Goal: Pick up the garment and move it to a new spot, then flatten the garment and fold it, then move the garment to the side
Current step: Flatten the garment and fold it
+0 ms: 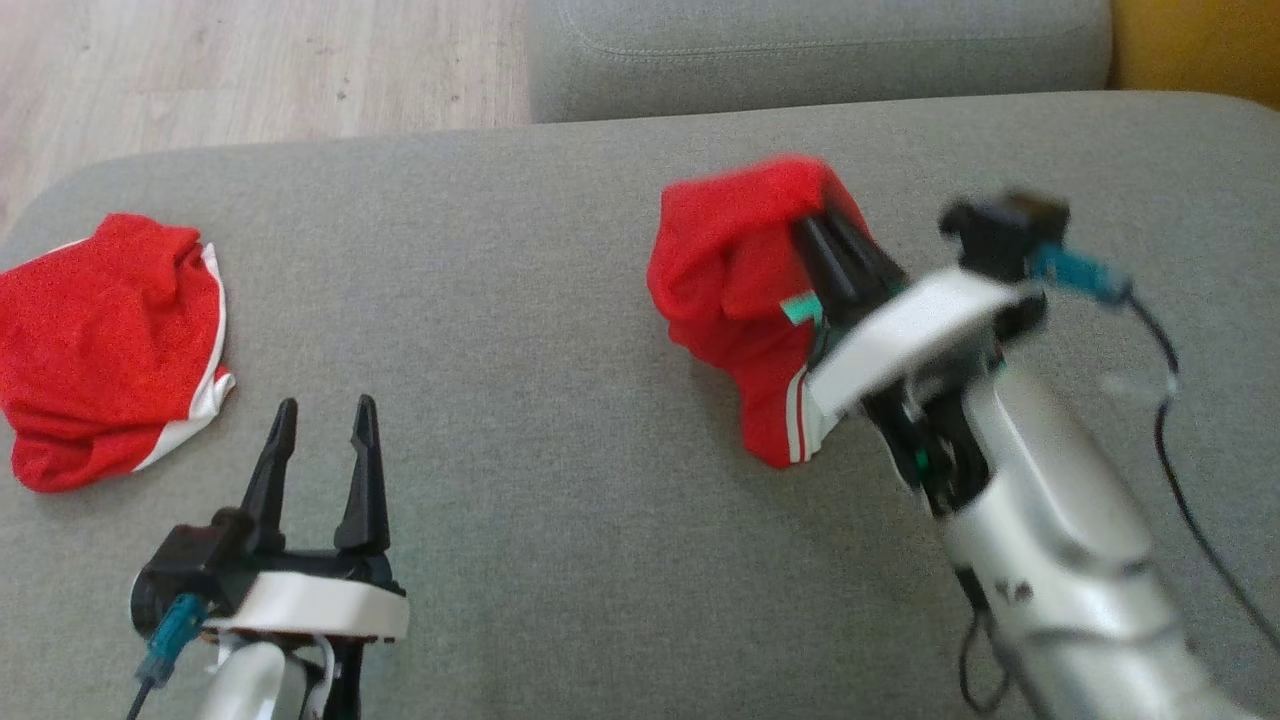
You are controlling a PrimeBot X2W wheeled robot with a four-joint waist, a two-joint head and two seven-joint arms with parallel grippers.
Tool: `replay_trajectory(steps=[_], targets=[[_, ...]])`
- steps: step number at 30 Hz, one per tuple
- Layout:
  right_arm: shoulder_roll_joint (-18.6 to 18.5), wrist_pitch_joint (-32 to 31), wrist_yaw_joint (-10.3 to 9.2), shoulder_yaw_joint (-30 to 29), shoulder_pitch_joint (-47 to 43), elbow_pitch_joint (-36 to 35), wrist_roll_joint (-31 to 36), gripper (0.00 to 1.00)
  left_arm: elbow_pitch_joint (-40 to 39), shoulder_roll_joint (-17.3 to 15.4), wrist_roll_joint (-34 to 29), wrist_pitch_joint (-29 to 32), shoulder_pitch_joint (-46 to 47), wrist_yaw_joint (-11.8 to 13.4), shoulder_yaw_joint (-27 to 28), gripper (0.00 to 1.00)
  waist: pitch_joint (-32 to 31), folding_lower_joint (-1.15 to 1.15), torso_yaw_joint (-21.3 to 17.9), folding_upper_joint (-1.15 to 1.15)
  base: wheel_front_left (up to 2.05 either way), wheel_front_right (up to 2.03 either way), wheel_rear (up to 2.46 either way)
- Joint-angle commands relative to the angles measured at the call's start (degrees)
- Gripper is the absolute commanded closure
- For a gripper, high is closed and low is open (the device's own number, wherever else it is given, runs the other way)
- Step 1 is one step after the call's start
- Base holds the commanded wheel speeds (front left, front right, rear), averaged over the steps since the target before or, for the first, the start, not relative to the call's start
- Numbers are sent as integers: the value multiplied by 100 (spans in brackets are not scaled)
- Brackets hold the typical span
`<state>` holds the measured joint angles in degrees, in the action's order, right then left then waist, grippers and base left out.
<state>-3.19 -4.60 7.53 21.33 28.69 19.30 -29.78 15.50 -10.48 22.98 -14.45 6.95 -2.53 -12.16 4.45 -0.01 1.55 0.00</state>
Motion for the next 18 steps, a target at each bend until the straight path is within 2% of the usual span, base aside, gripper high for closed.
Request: replay_trajectory(steps=[1,3,5,9,13,18], targets=[[31,-50,-4,217,533,-342,-153,100,-208,-74,-58,-54,159,-5,264,0,19,1,-9,0,0,0,0],[31,-75,-4,512,963,-522,-397,100,-228,-65,-70,-54,174,-11,284,0,43,1,-14,0,0,0,0],[31,35,-4,716,1490,-575,-273,100,-249,-53,-84,-54,185,-19,304,0,68,1,-19,0,0,0,0],[31,497,-4,800,2350,-631,-469,100,-260,-15,-112,-54,174,-32,331,0,66,1,-20,0,0,0,0],[31,988,-4,536,2826,-642,-642,100,-275,9,-145,-54,128,-32,373,0,38,1,-68,0,0,0,0],[31,782,-4,-142,2302,-100,-377,100,-302,37,-182,-54,86,-33,407,0,13,1,-141,0,0,0,0]])
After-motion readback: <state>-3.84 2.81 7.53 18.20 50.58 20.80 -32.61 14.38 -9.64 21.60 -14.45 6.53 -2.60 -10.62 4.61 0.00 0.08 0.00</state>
